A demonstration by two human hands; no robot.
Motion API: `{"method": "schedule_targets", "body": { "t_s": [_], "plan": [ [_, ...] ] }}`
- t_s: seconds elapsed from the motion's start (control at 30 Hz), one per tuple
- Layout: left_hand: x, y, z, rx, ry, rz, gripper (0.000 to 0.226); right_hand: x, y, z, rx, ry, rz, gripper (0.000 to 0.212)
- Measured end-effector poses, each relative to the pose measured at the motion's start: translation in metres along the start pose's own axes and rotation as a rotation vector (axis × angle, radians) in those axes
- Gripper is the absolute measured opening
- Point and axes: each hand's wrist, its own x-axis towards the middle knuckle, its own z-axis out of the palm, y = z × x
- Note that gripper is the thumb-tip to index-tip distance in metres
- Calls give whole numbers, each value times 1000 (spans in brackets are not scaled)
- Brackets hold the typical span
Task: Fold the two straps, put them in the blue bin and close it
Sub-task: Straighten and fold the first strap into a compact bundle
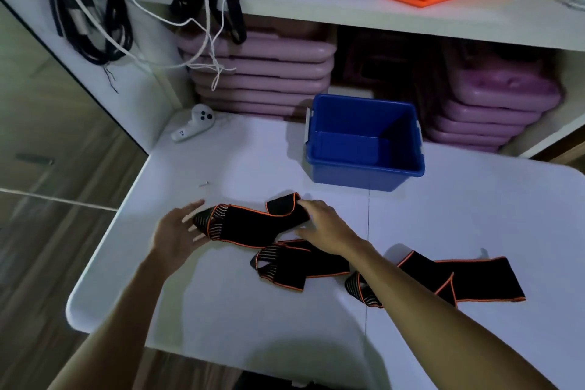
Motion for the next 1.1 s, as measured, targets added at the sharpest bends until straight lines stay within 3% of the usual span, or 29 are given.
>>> {"method": "schedule_targets", "body": {
  "t_s": [0.1, 0.27, 0.33, 0.4, 0.5, 0.67, 0.8, 0.87, 0.97, 1.03, 1.1],
  "plan": [
    [4, -7, -9, 268, 155, 28, 26, 9, -4, 7, -116, -16, -54, 61],
    [14, -26, -1, 963, 259, 218, 61, 19, -14, 5, -225, 197, -72, 96],
    [22, -32, -1, 1150, 322, 281, 64, 26, -19, 3, -259, 172, -76, 91],
    [27, -34, 1, 1269, 369, 310, 52, 32, -18, 7, -288, 84, -45, 73],
    [32, -36, 2, 1266, 429, 323, 31, 37, -15, 14, -195, 87, 79, 52],
    [31, -35, -2, 1192, 478, 337, 26, 49, -10, 18, 51, 83, 233, 53],
    [31, -32, -3, 1116, 477, 322, 16, 41, -4, 11, 253, 195, 175, 7],
    [37, -29, -6, 1057, 490, 296, 12, 28, 0, -2, 462, 238, 197, 11],
    [47, -22, -3, 1058, 522, 280, 27, 13, 18, -24, 686, 402, 271, 13],
    [51, -17, 7, 1020, 523, 267, 29, 9, 31, -36, 705, 409, 347, 4],
    [54, -14, 17, 980, 527, 275, 27, 8, 44, -44, 688, 357, 413, 9]
  ]
}}
